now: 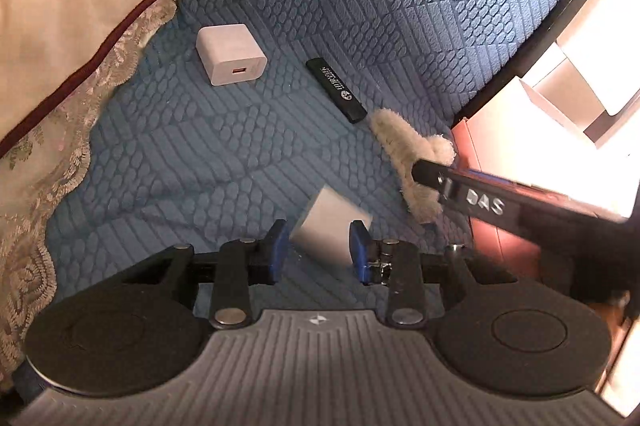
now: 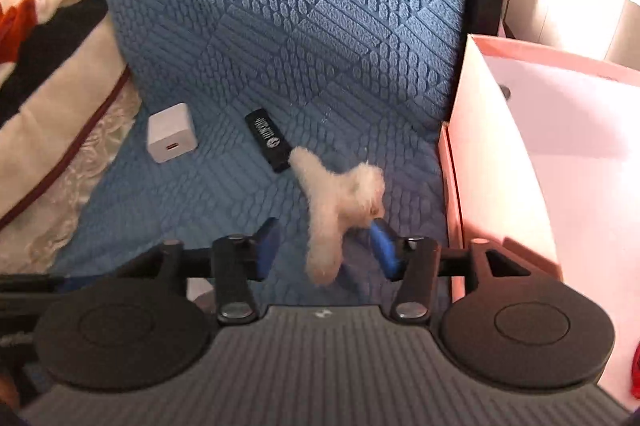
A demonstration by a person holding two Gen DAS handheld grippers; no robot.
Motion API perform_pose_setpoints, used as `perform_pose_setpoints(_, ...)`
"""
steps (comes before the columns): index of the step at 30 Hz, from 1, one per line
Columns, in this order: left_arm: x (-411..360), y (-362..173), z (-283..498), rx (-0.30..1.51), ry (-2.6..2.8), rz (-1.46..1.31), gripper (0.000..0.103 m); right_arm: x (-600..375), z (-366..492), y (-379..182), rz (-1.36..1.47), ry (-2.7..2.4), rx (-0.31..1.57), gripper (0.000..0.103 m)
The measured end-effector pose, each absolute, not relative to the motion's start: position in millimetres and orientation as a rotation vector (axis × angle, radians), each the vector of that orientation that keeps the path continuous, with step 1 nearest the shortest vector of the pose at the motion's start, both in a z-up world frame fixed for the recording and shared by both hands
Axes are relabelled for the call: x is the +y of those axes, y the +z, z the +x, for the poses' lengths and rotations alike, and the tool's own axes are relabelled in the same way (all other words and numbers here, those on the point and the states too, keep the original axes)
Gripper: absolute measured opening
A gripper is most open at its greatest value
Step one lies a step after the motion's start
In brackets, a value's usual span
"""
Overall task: Organize rigid objects
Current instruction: 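Lift the charger with the left gripper while the right gripper lifts the fluffy clip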
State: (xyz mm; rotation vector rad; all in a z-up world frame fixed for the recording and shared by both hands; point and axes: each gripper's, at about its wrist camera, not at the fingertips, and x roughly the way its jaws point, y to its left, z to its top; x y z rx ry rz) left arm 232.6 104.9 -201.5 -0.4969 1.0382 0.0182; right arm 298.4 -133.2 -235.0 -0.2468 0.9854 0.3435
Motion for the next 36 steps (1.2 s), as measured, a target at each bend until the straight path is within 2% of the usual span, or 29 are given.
perform_pose_setpoints(4,106.3,-206.7,237.3,1.057,0.006,-0.511,0.040,-128.5,314.0,-245.3,-0.276,0.325,0.975,0.054)
perform_pose_setpoints(7,105.8,-211.7,241.0,1.067,-0.003,-0.510,0.051,-130.7,324.1,-253.7,-0.261,0.310,0.998,0.051)
perform_pose_setpoints(9,104.8,-214.0,242.3,1.055,-0.011,-0.509,0.051,-132.9,326.8,-257.4,-0.251,0.308,1.022,0.046)
perform_pose_setpoints(15,98.4,-219.0,245.8,1.068,-0.030,-0.481,0.052,-136.5,315.3,-249.5,-0.265,0.319,1.048,0.045)
perform_pose_setpoints(20,90.8,-220.7,250.0,1.069,-0.055,-0.441,0.063,-139.2,297.6,-242.3,-0.261,0.328,1.053,0.045)
perform_pose_setpoints(31,72.2,-235.3,259.0,1.071,-0.068,-0.283,0.063,-144.0,292.7,-234.9,-0.204,0.328,1.084,0.045)
perform_pose_setpoints(36,68.0,-238.6,260.3,1.034,-0.065,-0.267,0.057,-144.1,294.3,-234.5,-0.206,0.338,1.096,0.045)
